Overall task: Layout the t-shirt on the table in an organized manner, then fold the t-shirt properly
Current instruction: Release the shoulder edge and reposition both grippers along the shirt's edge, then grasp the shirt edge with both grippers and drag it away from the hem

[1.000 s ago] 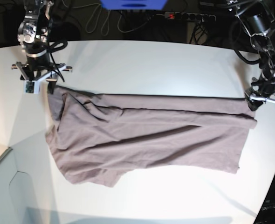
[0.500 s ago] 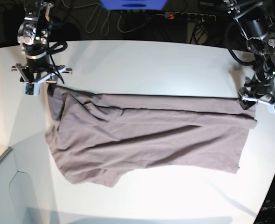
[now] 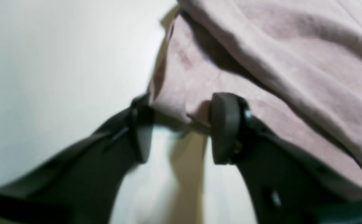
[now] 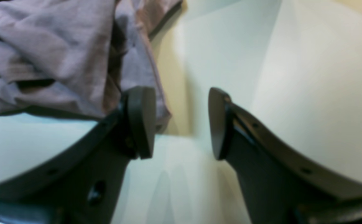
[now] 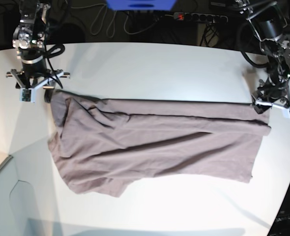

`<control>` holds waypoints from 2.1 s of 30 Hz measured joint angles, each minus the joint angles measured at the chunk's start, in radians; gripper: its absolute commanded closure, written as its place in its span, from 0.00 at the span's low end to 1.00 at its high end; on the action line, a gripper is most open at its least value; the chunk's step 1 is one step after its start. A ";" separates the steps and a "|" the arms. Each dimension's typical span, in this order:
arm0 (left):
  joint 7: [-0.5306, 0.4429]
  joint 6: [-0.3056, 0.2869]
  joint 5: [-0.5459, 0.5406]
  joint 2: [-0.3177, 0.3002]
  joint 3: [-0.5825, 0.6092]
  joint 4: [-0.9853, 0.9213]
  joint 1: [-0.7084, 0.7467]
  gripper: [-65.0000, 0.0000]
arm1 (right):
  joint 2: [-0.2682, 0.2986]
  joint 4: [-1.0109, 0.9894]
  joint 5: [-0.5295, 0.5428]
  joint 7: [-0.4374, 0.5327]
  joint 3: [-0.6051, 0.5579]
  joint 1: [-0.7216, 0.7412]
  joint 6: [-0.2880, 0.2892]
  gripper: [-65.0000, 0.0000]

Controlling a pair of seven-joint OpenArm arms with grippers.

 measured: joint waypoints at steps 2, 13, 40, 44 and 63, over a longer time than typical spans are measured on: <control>0.005 0.000 0.000 0.000 0.000 0.000 0.000 0.72 | 0.000 -0.018 0.000 0.010 0.000 0.001 0.000 0.57; 0.011 0.000 0.002 0.000 0.001 0.000 0.000 0.99 | 0.048 -0.117 0.000 -0.001 -0.002 0.031 0.000 0.57; 0.011 0.000 0.003 0.000 0.003 0.000 0.000 1.00 | 0.042 -0.293 -0.001 -0.001 -0.001 0.170 0.121 0.57; 0.011 0.000 0.003 0.000 0.003 0.000 0.000 1.00 | 0.053 -0.299 0.000 0.004 -0.005 0.186 0.121 0.60; 0.079 -0.007 -0.003 -0.033 0.042 0.219 0.056 1.00 | 0.117 -0.159 -0.002 -0.015 -0.004 0.124 0.129 1.00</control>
